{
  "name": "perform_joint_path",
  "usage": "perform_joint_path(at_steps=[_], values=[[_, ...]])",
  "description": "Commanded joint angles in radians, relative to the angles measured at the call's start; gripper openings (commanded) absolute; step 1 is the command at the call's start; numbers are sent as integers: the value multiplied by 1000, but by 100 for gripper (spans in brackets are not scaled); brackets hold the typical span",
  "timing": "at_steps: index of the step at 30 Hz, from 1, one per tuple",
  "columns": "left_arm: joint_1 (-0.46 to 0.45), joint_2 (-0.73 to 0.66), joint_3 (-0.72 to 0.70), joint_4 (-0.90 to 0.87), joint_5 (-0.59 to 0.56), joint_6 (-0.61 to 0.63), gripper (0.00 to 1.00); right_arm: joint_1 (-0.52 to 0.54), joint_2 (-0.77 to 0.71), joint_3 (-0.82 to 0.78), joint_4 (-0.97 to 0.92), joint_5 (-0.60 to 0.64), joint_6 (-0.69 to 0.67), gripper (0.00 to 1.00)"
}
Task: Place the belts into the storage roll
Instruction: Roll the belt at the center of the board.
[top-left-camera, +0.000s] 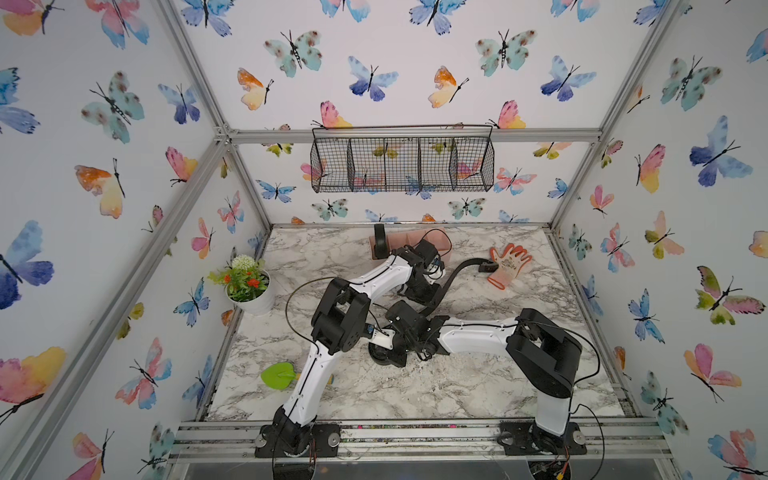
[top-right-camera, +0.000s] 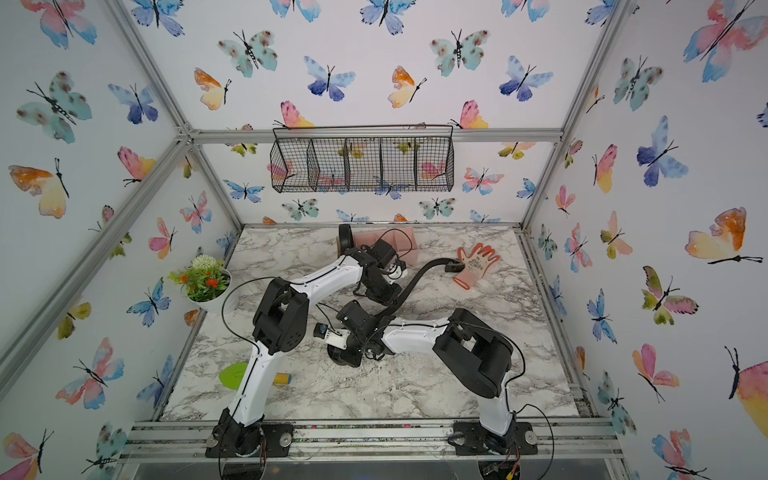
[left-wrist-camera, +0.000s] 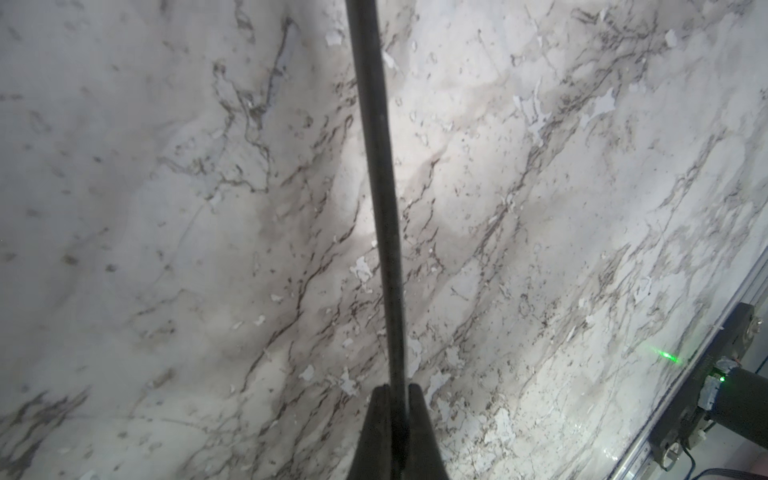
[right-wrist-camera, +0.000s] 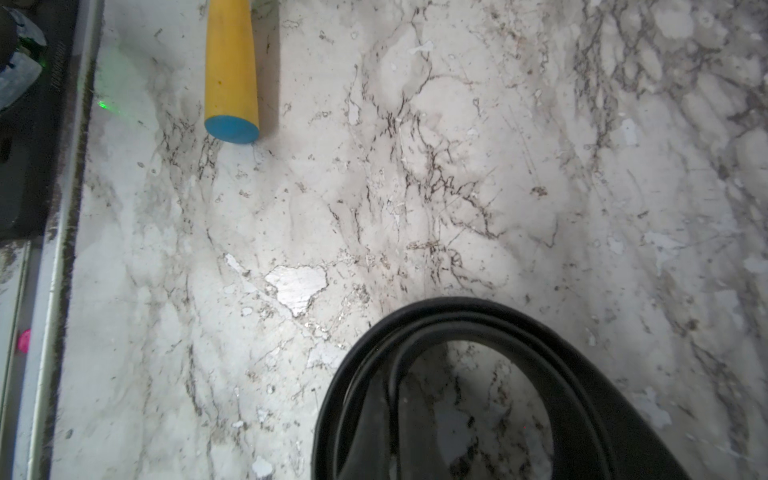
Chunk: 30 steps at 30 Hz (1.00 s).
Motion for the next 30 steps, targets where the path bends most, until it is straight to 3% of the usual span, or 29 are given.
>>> perform_joint_path(at_steps=[1, 5, 15, 22, 30], values=[[-16, 35, 62, -46, 40, 14, 4, 27, 39, 69, -34, 3, -25, 3], [-20, 39, 63, -54, 43, 18, 4, 40, 58, 81, -76, 19, -47, 3], [-26, -24, -100, -8, 15, 44, 4, 40, -35, -129, 9, 108, -151, 3], [-54, -54, -191, 33, -17, 68, 4, 40, -79, -201, 115, 95, -135, 3], [-136, -33, -161, 9, -20, 112, 4, 40, -72, -215, 182, 60, -95, 3]])
